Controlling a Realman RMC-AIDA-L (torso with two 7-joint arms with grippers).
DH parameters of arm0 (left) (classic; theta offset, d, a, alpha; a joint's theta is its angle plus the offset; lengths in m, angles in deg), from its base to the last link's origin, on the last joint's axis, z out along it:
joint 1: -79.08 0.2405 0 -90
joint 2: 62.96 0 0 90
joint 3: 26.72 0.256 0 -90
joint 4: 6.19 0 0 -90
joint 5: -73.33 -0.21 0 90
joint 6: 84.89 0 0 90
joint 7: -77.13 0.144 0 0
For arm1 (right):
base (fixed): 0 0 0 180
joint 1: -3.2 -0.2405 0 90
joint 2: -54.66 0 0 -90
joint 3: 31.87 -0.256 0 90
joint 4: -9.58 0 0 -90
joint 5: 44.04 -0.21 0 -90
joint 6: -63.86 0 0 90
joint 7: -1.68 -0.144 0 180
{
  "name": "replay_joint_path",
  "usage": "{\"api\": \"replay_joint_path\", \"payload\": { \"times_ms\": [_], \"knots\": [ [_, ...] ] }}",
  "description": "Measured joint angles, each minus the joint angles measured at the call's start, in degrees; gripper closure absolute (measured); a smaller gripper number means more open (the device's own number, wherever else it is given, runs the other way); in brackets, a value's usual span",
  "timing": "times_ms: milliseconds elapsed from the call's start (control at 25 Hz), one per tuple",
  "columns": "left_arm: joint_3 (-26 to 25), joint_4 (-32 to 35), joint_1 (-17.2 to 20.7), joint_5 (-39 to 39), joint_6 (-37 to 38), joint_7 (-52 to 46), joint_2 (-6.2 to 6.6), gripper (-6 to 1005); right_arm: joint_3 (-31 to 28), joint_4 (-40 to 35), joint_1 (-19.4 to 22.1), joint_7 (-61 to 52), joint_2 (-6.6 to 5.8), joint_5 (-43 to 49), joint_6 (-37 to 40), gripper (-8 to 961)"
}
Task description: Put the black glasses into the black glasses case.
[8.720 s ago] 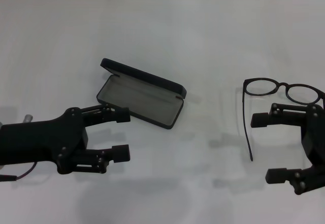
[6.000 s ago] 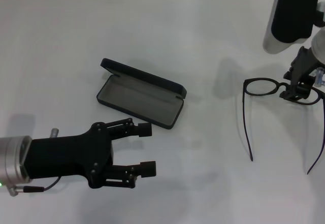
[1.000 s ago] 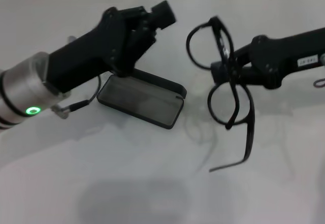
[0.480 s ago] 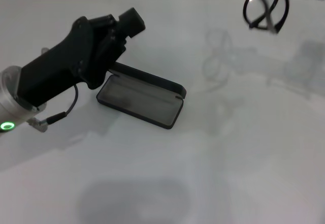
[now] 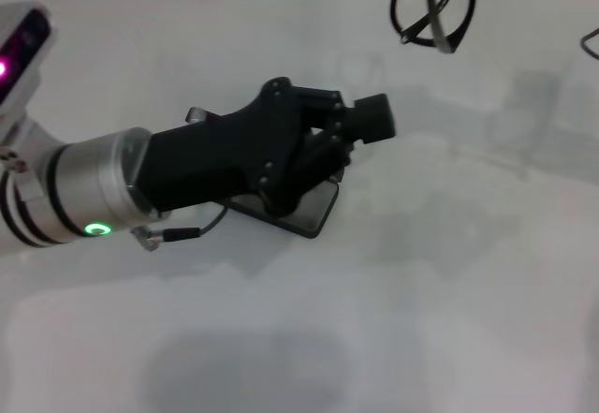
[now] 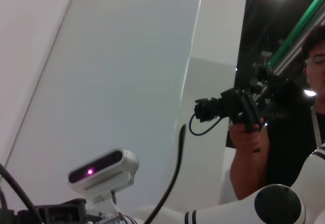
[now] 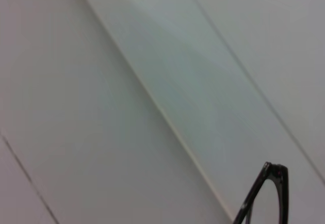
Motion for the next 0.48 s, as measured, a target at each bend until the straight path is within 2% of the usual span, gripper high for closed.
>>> {"api": "replay_joint_path", "payload": {
  "times_ms": [160, 480],
  "knots": [
    [0.2, -1.6, -1.4, 0.4, -0.8, 0.0, -0.04, 999, 0.9, -0.4, -0.3, 0.7, 1.08, -0.1, -0.1, 844],
    [0.2, -1.7, -1.7, 1.7, -1.5, -0.8, -0.11, 998, 2.6, 0.7, -0.3, 3.7, 2.02, -1.0, -0.1, 844]
  ]
}}
